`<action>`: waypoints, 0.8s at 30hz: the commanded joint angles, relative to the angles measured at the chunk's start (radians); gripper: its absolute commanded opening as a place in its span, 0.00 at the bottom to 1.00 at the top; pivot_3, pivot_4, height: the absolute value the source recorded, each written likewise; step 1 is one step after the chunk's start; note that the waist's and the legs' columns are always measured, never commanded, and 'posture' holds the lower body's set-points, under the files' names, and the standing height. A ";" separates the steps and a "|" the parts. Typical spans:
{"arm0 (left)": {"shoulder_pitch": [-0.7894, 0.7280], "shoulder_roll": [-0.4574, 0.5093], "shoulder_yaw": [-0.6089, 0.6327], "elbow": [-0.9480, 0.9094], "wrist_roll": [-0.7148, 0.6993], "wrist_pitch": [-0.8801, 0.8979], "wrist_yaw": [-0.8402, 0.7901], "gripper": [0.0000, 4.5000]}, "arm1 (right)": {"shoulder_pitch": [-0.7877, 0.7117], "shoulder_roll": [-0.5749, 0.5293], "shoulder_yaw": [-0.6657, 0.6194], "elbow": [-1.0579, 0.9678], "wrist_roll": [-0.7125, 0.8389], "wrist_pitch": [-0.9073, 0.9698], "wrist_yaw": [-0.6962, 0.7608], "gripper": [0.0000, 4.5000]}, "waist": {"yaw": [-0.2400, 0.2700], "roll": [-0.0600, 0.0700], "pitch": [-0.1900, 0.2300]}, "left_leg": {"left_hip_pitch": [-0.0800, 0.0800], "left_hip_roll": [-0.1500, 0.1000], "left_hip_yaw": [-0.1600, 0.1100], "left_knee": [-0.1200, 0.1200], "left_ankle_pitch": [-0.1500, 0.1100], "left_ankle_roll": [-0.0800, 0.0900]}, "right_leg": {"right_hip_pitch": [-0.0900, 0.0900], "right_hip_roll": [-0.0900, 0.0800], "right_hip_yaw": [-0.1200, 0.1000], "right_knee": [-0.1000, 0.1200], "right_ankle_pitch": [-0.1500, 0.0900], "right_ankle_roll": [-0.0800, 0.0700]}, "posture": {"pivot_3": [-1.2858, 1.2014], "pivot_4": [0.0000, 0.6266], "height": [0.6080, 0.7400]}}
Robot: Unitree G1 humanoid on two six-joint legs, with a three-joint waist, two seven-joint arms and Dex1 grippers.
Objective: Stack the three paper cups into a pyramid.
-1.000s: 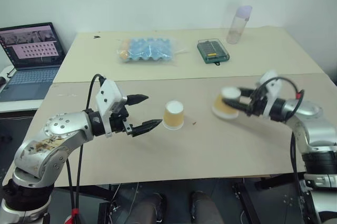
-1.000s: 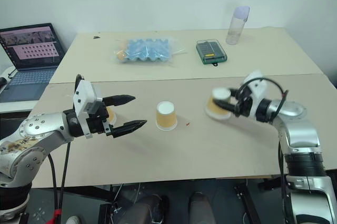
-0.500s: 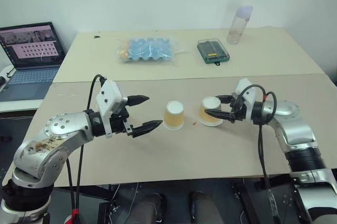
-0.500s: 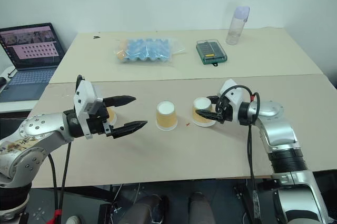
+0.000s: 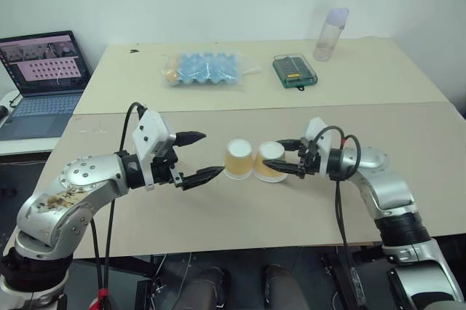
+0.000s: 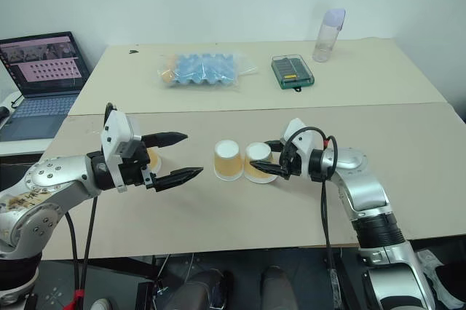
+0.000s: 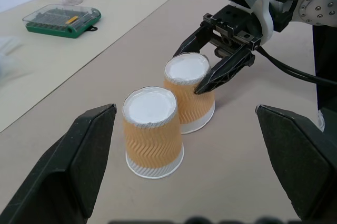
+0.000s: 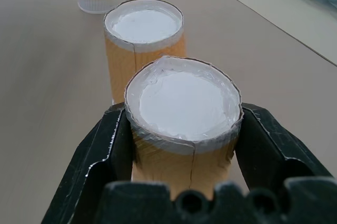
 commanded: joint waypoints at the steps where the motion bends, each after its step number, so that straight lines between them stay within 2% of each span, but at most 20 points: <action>1: -0.017 0.010 0.026 -0.023 -0.010 0.000 0.000 1.00 | -0.012 0.018 -0.008 0.003 -0.007 -0.007 -0.032 0.56 | 0.000 0.000 0.000 | 0.000 0.000 0.000 0.000 0.000 0.000 | 0.000 0.000 0.000 0.000 0.000 0.000 | 0.52 0.24 1.00; 6: -0.021 0.012 0.025 -0.022 -0.012 0.000 0.001 1.00 | -0.018 0.022 -0.009 0.009 -0.010 -0.013 -0.040 0.56 | -0.001 0.000 0.000 | 0.001 0.000 0.000 0.000 0.000 0.000 | 0.000 0.000 0.000 0.000 0.000 0.000 | 0.52 0.24 1.00; 8: -0.022 0.014 0.026 -0.022 -0.013 0.000 0.000 1.00 | -0.020 0.022 -0.011 0.015 -0.014 -0.018 -0.046 0.77 | -0.001 0.000 0.000 | 0.001 0.000 0.000 0.000 0.000 0.000 | 0.000 0.000 0.000 0.000 0.000 0.000 | 0.52 0.24 1.00; 12: -0.022 0.015 0.026 -0.021 -0.015 0.001 0.000 1.00 | -0.021 0.020 -0.010 0.027 -0.029 -0.029 -0.055 0.98 | 0.001 0.000 0.000 | 0.000 0.000 0.000 0.000 0.000 0.000 | 0.000 0.000 0.000 0.000 0.000 0.000 | 0.52 0.24 1.00; 19: -0.024 0.013 0.020 -0.014 -0.013 -0.003 0.000 1.00 | -0.009 0.005 -0.023 0.000 -0.015 -0.010 -0.042 0.98 | 0.001 0.000 0.000 | 0.000 0.000 0.000 0.000 0.000 -0.001 | 0.000 0.000 0.000 0.000 0.000 0.000 | 0.52 0.24 1.00; 24: -0.024 0.012 0.019 -0.011 -0.011 -0.005 -0.002 1.00 | 0.043 -0.051 -0.062 -0.116 0.039 0.046 -0.011 0.98 | 0.007 0.000 0.000 | -0.001 0.000 0.000 0.000 0.000 0.000 | -0.001 0.000 0.000 0.000 0.000 0.000 | 0.52 0.24 1.00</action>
